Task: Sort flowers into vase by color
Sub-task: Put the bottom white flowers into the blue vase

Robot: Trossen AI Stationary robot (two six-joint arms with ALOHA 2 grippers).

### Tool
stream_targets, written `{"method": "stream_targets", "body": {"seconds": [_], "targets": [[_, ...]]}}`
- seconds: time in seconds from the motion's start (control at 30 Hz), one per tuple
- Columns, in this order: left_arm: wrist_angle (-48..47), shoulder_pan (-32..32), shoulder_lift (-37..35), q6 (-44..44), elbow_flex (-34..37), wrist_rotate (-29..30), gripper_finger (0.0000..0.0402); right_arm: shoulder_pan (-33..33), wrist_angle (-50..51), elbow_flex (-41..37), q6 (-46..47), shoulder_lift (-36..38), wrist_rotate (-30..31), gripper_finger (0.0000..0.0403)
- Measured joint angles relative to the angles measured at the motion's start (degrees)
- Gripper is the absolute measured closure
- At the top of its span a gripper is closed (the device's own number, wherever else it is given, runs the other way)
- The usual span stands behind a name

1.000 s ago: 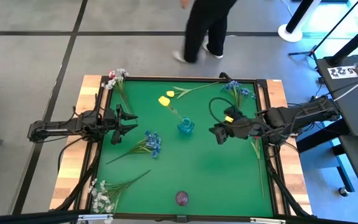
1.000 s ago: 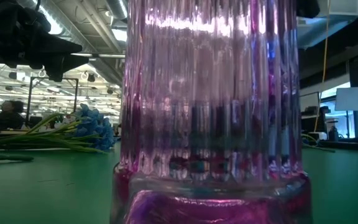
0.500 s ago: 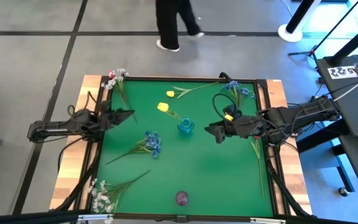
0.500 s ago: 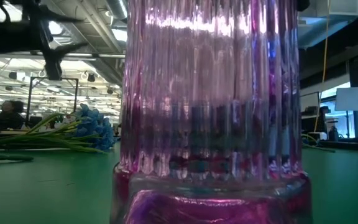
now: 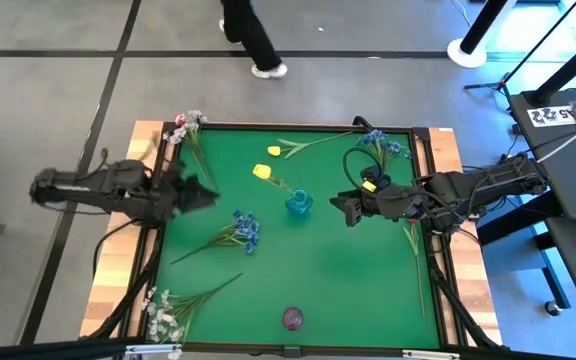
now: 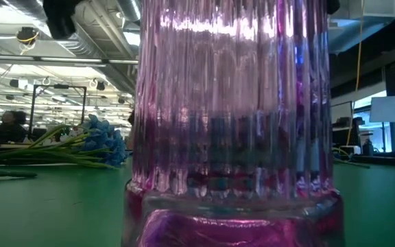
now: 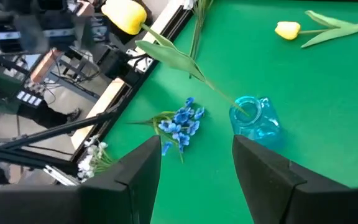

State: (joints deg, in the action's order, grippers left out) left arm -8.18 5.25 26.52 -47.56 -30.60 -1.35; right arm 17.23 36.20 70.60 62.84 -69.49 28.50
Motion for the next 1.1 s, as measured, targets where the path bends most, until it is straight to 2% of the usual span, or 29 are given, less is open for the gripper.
{"method": "stream_targets", "body": {"seconds": [0.1,0.23,0.33,0.5,0.6,0.73,0.87,1.0,1.1], "targets": [[-3.18,8.70,10.97,-3.67,-5.51,-2.45,0.0200,0.00,0.58,-0.01,-2.42,0.00,-1.62,0.0205],[-9.84,22.39,25.52,-9.46,-11.21,1.49,0.0200,0.00,3.02,-0.01,-5.42,0.00,-3.11,0.0205],[-13.20,29.68,34.69,-17.83,-13.83,1.27,0.0200,0.00,5.40,-0.01,-10.12,0.00,-3.08,0.0205],[-14.67,38.37,47.56,-35.48,-17.86,-0.38,0.0200,0.00,6.33,-0.01,-22.87,0.00,-2.60,0.0205],[-19.37,41.79,55.13,-43.10,-20.12,-5.88,0.0200,0.00,6.33,-0.01,-28.03,0.00,-2.69,0.0205],[-27.08,43.68,62.69,-48.37,-22.91,-12.37,0.0200,0.00,6.38,-0.01,-35.33,0.00,-6.42,0.0195],[-34.07,43.63,67.44,-52.13,-24.96,-13.07,0.0200,0.09,6.39,-0.01,-41.03,0.00,-9.75,0.0160],[-34.17,43.63,71.58,-52.86,-25.20,-13.22,0.0200,0.09,8.26,-0.01,-41.79,0.00,-15.10,0.0125],[-33.71,43.79,74.73,-50.39,-25.40,-14.06,0.0200,0.09,11.12,-0.01,-41.21,0.00,-15.10,0.0115]]}}
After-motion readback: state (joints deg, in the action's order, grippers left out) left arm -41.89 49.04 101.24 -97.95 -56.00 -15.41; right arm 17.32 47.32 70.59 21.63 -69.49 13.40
